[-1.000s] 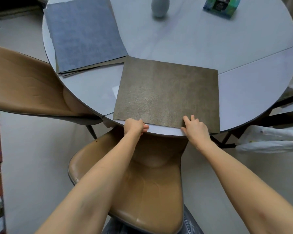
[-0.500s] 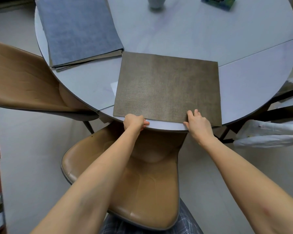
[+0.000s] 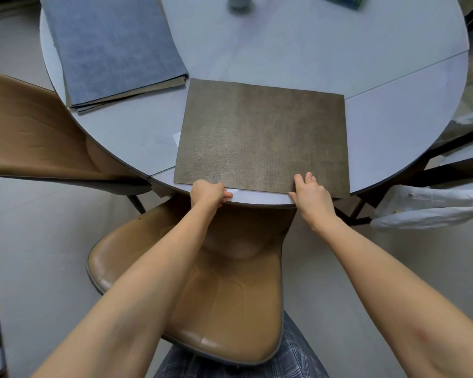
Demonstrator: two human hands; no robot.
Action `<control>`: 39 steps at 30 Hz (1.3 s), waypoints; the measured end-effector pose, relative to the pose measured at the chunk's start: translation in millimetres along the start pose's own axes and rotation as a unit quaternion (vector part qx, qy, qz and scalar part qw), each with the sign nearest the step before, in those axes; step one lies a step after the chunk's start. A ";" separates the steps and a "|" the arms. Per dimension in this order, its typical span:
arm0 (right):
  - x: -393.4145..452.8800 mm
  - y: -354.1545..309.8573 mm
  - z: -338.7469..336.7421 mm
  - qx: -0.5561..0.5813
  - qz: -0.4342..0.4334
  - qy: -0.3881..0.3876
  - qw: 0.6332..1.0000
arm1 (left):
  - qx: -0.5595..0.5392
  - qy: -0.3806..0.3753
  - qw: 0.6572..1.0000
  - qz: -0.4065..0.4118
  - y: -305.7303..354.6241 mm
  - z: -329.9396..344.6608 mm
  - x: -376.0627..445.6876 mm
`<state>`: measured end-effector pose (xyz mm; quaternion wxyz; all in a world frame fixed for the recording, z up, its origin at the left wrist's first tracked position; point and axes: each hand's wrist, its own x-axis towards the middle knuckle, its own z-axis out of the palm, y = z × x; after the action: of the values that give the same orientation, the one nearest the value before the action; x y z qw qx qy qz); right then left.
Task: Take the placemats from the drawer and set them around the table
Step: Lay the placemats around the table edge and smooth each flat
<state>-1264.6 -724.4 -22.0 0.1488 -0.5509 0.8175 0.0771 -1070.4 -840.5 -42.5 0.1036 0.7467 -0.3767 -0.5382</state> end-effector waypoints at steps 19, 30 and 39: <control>-5.6 0.3 18.0 0.109 0.035 0.016 0.993 | -0.017 0.007 1.000 -0.008 -2.8 2.2 -3.7; -0.7 3.4 23.0 0.117 0.028 0.034 0.992 | 0.000 0.007 1.000 -0.012 4.3 3.3 -5.5; -0.6 2.4 23.4 0.107 0.035 0.038 0.993 | 0.044 0.012 0.998 0.031 -0.2 1.4 -7.4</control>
<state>-1262.9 -716.2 -43.9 0.1728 -0.5054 0.8450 -0.0266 -1072.6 -834.9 -37.9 0.0917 0.7450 -0.4220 -0.5085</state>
